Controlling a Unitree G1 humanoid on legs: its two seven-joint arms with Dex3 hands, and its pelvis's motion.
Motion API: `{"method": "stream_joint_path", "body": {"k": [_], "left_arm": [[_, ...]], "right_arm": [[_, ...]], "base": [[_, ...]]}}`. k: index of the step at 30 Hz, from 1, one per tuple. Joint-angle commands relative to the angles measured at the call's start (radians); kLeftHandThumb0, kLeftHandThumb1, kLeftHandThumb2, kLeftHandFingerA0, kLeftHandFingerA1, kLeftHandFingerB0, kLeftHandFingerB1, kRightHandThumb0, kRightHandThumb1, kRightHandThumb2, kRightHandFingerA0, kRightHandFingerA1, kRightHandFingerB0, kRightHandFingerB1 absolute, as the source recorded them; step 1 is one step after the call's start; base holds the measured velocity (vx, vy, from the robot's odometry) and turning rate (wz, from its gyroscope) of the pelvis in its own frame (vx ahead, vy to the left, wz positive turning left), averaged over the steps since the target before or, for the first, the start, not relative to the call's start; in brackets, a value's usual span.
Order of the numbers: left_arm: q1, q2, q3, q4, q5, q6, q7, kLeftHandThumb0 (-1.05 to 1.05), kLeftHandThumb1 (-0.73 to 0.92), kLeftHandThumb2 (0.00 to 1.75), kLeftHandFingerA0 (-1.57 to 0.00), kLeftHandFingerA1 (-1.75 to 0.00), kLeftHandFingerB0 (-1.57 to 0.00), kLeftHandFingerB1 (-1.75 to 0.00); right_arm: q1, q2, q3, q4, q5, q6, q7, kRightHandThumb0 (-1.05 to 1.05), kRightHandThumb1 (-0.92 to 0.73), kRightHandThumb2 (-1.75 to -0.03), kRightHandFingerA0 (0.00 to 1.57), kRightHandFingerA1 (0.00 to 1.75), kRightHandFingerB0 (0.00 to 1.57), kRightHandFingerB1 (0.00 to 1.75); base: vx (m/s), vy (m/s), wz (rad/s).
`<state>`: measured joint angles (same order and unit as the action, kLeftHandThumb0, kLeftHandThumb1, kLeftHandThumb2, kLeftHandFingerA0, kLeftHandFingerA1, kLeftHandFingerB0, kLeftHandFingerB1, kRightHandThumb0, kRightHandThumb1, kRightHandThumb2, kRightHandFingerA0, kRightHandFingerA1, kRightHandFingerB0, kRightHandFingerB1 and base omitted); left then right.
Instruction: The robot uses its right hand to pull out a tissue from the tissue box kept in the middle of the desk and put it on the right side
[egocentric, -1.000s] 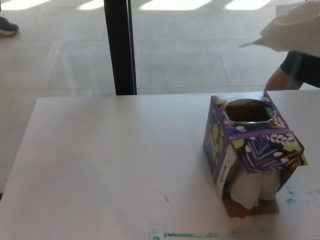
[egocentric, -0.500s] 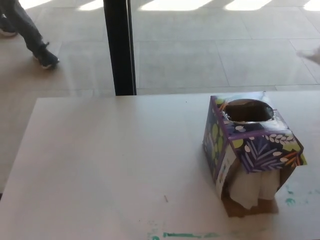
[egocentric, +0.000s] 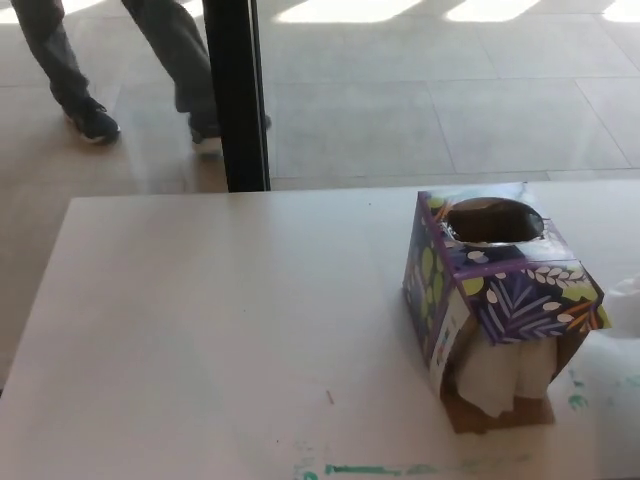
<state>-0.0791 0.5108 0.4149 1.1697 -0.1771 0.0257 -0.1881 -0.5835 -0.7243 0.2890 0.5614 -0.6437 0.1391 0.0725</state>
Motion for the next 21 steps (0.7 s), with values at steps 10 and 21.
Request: {"method": "stream_joint_path", "body": {"k": [10, 21], "left_arm": [[-0.005, 0.008, 0.018, 0.007, -0.018, 0.003, 0.001, -1.05, 0.79, 0.98, -0.66, -0.6, -0.46, -0.81], [0.004, 0.007, 0.017, 0.007, -0.014, -0.007, -0.001, -1.05, 0.8, 0.98, -0.65, -0.59, -0.46, -0.81]], "right_arm": [[-0.018, 0.03, 0.156, -0.001, -0.085, 0.131, 0.26, -0.65, -0.4, -0.78, 0.0, 0.26, 0.05, 0.21], [-0.087, -0.07, 0.193, -0.05, -0.065, 0.042, 0.472, -0.87, -0.44, -0.71, 0.0, 0.0, 0.0, 0.0]], "base": [[0.0, 0.0, 0.0], [0.0, 0.0, 0.0]]}}
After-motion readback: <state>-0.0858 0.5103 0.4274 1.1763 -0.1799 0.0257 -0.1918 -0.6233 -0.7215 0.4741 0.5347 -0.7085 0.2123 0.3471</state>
